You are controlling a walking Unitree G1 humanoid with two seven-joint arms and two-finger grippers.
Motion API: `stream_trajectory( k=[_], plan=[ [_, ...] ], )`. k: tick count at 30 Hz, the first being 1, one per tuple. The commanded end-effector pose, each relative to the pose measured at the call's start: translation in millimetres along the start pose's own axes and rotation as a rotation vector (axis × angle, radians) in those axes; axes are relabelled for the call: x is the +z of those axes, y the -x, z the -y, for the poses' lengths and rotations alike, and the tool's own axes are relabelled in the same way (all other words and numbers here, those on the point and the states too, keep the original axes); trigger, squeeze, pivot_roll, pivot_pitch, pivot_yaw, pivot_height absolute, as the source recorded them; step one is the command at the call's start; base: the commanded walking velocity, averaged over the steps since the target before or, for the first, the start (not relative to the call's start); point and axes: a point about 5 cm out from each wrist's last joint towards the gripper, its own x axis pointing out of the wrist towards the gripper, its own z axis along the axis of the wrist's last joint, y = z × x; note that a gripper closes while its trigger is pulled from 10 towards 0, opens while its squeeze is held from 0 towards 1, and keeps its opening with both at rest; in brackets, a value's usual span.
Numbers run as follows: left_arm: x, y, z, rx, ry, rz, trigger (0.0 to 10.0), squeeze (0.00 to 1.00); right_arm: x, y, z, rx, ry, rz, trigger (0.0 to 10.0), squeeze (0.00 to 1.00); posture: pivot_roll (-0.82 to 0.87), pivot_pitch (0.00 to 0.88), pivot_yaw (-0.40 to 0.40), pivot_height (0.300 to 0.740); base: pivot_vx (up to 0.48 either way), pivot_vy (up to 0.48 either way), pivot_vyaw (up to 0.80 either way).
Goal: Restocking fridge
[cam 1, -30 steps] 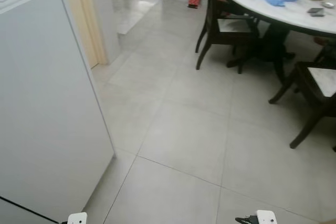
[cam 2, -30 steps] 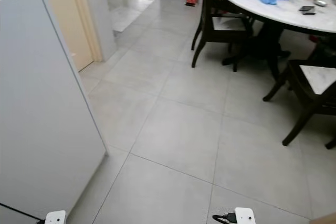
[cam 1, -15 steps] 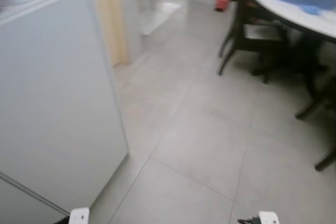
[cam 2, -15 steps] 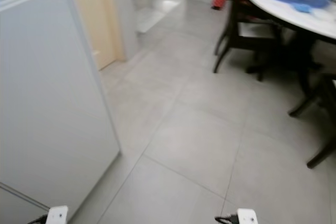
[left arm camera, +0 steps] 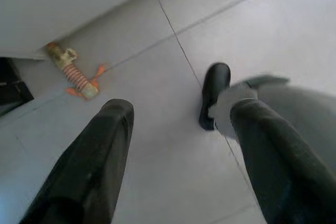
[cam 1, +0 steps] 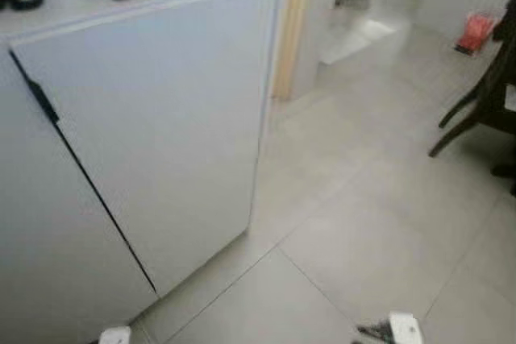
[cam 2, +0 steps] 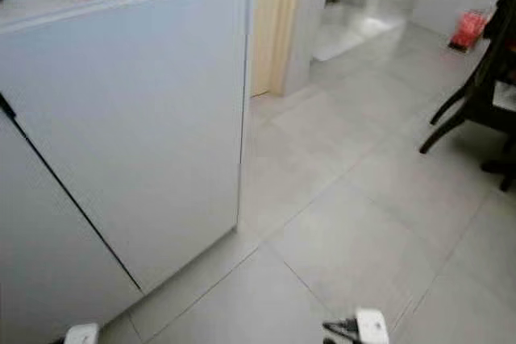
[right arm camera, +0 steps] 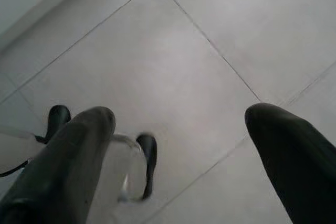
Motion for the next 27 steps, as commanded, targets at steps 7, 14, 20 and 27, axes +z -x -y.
stream_trajectory(
  k=[7,14,20,27],
  plan=[
    [-6.9,0.3,6.8,-0.024,-0.009,-0.027,0.0,0.0,-8.2,4.2,7.5,-0.023,0.002,-0.031,10.0,0.0,-0.05,0.052,-0.079,0.74,0.0,0.0,0.8],
    [-7.2,0.3,6.9,-0.028,-0.015,-0.029,1.8,0.0,-8.4,4.4,7.7,-0.019,0.012,-0.035,10.0,0.0,-0.05,0.052,-0.08,0.74,0.0,0.0,0.8],
    [-7.4,0.3,6.8,-0.027,-0.023,-0.034,10.0,0.0,-9.6,4.4,7.2,-0.016,-0.016,-0.036,10.0,0.0,-0.04,0.052,-0.08,0.74,0.0,0.0,0.67],
    [-7.3,0.3,6.5,-0.028,-0.032,-0.036,10.0,0.0,-8.5,4.2,5.7,0.0,-0.025,-0.021,0.0,0.0,-0.04,0.051,-0.08,0.74,0.0,0.0,0.0]
  ],
)
